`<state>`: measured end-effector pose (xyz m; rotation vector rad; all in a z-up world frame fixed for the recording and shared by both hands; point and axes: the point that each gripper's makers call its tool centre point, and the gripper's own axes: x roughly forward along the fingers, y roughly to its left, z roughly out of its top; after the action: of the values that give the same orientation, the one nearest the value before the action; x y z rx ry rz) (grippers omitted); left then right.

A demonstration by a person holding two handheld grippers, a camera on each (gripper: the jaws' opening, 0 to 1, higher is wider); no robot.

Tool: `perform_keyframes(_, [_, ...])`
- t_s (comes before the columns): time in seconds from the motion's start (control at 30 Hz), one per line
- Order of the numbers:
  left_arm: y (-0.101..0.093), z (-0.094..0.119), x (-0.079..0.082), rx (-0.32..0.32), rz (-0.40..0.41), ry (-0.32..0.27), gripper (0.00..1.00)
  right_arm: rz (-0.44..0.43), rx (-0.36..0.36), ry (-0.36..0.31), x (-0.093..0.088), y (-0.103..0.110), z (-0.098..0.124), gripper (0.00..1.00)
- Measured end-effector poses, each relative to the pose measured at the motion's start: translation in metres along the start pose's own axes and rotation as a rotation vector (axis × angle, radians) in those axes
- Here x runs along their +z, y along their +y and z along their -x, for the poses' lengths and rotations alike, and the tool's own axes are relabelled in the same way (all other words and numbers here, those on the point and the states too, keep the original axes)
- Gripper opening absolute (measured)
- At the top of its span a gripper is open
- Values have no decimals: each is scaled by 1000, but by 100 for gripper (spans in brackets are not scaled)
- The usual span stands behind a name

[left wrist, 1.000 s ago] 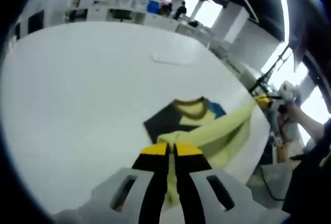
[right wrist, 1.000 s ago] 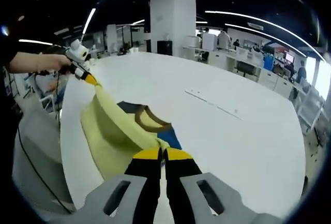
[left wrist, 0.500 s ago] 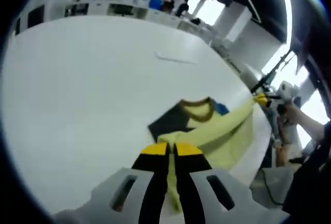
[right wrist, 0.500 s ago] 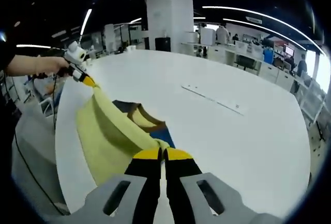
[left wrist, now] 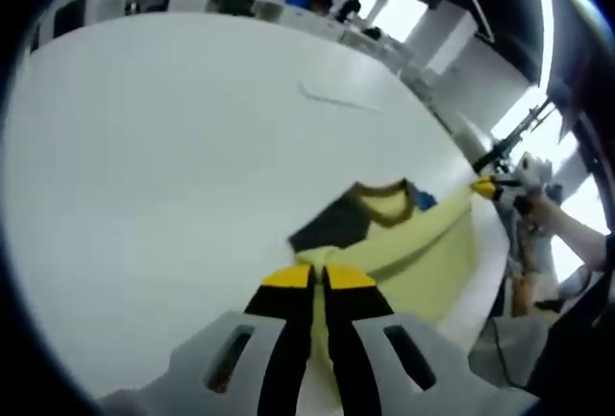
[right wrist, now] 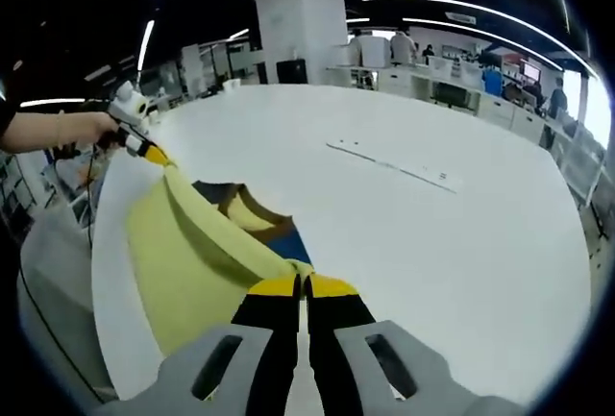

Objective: Fold the garment on the visible template until the final outline fits inside the template.

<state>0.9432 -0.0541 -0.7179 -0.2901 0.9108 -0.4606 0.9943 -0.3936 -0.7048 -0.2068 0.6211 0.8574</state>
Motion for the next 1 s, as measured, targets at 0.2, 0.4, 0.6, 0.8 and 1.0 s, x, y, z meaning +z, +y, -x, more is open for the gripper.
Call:
perform_keyframes(0.2, [6, -12, -3, 8, 15, 28, 0, -44, -13, 13, -11, -8, -12, 2])
perform_keyframes(0.4, [9, -23, -4, 14, 19, 56, 0, -65, -25, 41, -24, -14, -22, 2])
perform_keyframes(0.6, [14, -32, -6, 18, 27, 79, 0, -92, -34, 54, -32, -18, -30, 2])
perform_keyframes(0.8, [19, -39, -10, 26, 37, 100, 0, -101, -36, 72, -40, -21, -38, 2])
perform_keyframes(1.0, [22, -43, -13, 30, 47, 112, 0, -110, -37, 69, -40, -21, -40, 2])
